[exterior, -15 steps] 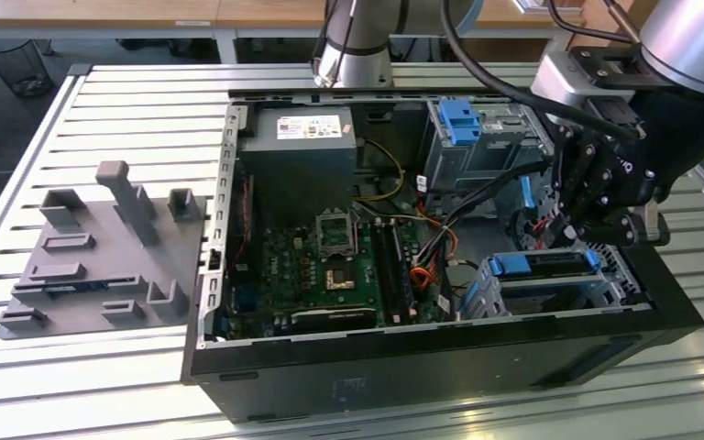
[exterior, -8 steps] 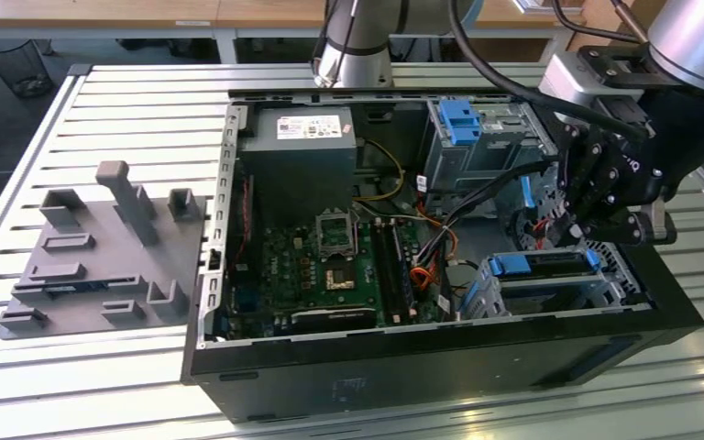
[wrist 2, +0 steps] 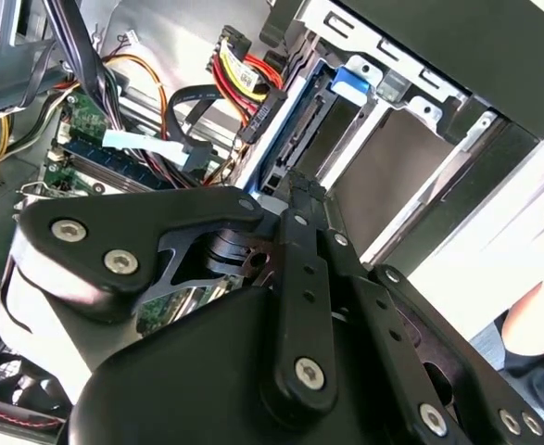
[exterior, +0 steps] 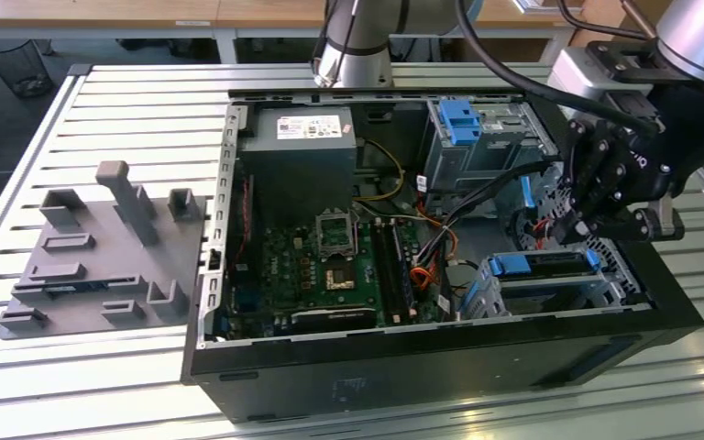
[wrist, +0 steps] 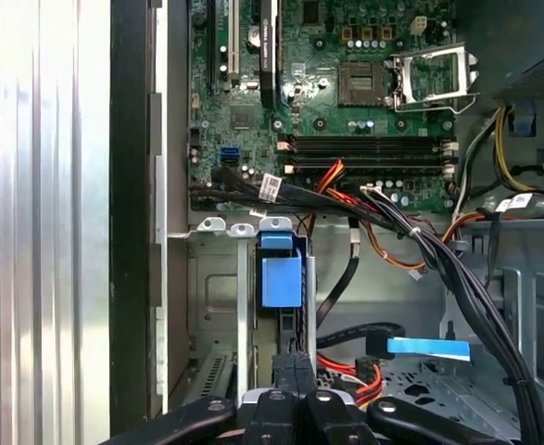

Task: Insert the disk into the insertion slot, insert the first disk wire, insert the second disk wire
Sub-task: 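Insert the first disk wire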

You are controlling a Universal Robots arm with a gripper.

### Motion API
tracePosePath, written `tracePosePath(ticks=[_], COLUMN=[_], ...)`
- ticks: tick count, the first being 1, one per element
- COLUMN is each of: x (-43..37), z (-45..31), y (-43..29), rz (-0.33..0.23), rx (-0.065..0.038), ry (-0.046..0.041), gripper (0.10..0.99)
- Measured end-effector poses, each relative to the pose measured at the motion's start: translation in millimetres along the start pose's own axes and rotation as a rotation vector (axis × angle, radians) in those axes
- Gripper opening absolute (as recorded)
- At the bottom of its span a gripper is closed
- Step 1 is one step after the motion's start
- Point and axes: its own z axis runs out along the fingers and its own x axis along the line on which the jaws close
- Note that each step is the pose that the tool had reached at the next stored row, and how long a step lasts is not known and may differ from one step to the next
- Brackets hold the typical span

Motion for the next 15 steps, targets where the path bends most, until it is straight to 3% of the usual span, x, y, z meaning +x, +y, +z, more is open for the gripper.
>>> tracePosePath(ticks=[15], x=[-5.4], z=[0.7], y=[-6.1], rz=[0.076], rx=[0.000], ry=[-0.0020], gripper=[0.106])
